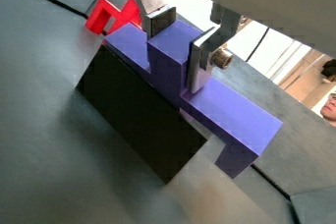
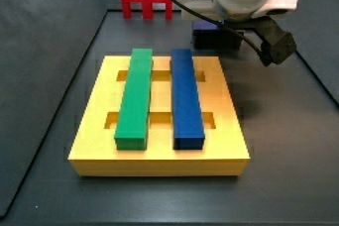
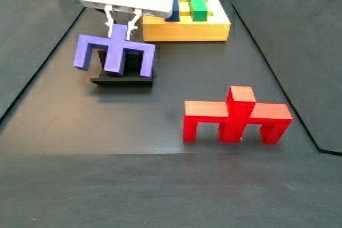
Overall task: Pick up the purple object. Move up. Place the purple object on the fixture. Regrasp the purple object. Move to above the board. Insert the purple object.
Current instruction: Regrasp the purple object, then move to above the board.
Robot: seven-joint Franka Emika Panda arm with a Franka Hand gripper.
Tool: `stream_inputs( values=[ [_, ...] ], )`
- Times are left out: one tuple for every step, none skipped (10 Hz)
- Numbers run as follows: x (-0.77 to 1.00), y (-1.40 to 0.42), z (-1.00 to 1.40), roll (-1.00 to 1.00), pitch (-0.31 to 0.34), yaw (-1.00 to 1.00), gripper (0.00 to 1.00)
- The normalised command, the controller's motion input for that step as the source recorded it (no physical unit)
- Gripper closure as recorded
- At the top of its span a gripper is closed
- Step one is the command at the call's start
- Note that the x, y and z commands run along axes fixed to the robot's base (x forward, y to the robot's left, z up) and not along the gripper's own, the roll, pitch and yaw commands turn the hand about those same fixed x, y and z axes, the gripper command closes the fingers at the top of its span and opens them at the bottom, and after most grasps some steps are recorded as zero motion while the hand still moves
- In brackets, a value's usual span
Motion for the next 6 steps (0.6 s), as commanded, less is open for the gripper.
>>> stream_inputs(
  values=[
    [0.0,0.0,0.0,0.0,0.0,0.0,1.0],
    [0.0,0.0,0.0,0.0,0.0,0.0,1.0],
    [0.0,0.0,0.0,0.0,0.0,0.0,1.0],
    [0.0,0.0,0.0,0.0,0.0,0.0,1.0],
    [0.0,0.0,0.0,0.0,0.0,0.0,1.0],
    [0.0,0.0,1.4,0.0,0.0,0.0,1.0]
  ],
)
